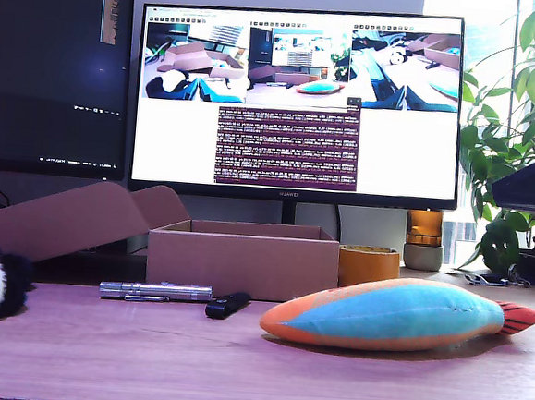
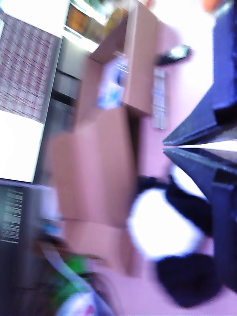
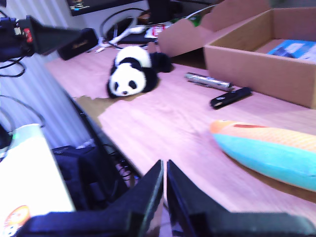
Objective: Pick up the panda toy and place it inside the cardboard box
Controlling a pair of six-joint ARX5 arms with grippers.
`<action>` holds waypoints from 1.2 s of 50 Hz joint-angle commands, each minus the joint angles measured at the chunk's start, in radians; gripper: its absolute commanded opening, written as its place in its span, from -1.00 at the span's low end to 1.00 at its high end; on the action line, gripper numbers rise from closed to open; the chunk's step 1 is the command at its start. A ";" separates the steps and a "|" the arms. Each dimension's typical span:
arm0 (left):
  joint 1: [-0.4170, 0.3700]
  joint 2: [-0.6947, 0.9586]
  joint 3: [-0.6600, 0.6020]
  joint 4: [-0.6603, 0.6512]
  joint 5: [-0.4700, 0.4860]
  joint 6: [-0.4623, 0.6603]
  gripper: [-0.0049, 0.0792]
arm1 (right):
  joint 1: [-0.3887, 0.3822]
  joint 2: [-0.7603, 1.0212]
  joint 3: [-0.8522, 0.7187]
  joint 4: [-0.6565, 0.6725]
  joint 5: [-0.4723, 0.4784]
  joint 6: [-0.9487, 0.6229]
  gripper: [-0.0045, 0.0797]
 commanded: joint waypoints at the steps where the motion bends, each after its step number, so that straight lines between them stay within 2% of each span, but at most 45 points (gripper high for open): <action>1: 0.001 0.063 0.052 0.000 -0.008 -0.014 -0.93 | 0.006 0.005 -0.006 0.005 0.003 0.000 -0.92; 11: 0.002 0.299 0.188 -0.054 -0.050 -0.032 -0.93 | 0.006 0.005 -0.006 0.004 0.027 0.000 -0.92; 18: 0.002 0.417 0.251 0.023 0.002 -0.082 -0.92 | 0.006 0.005 -0.006 0.004 0.054 0.000 -0.92; 20: 0.001 0.445 0.266 0.046 0.009 -0.084 -0.85 | 0.006 0.005 -0.006 0.005 0.054 0.000 -0.92; 22: 0.002 0.474 0.285 0.049 0.009 -0.087 -0.69 | 0.006 0.005 -0.006 0.004 0.054 0.000 -0.92; 24: 0.002 0.508 0.307 0.043 0.009 -0.117 -0.43 | 0.006 0.005 -0.006 0.004 0.054 0.000 -0.92; 28: 0.001 0.583 0.354 0.015 0.022 -0.176 0.19 | 0.006 0.005 -0.006 0.004 0.056 0.000 -0.92; 30: 0.001 0.621 0.377 -0.003 0.030 -0.202 0.39 | 0.006 0.005 -0.006 0.004 0.056 0.000 -0.92; 32: 0.002 0.661 0.402 -0.022 0.029 -0.220 0.50 | 0.006 0.005 -0.006 0.004 0.056 0.000 -0.92; 46: 0.002 0.946 0.584 -0.198 -0.021 -0.247 0.52 | 0.006 0.005 -0.006 0.004 0.067 0.000 -0.92; 60: 0.002 1.096 0.713 -0.348 -0.053 -0.294 0.52 | 0.006 0.005 -0.006 0.005 0.078 0.000 -0.92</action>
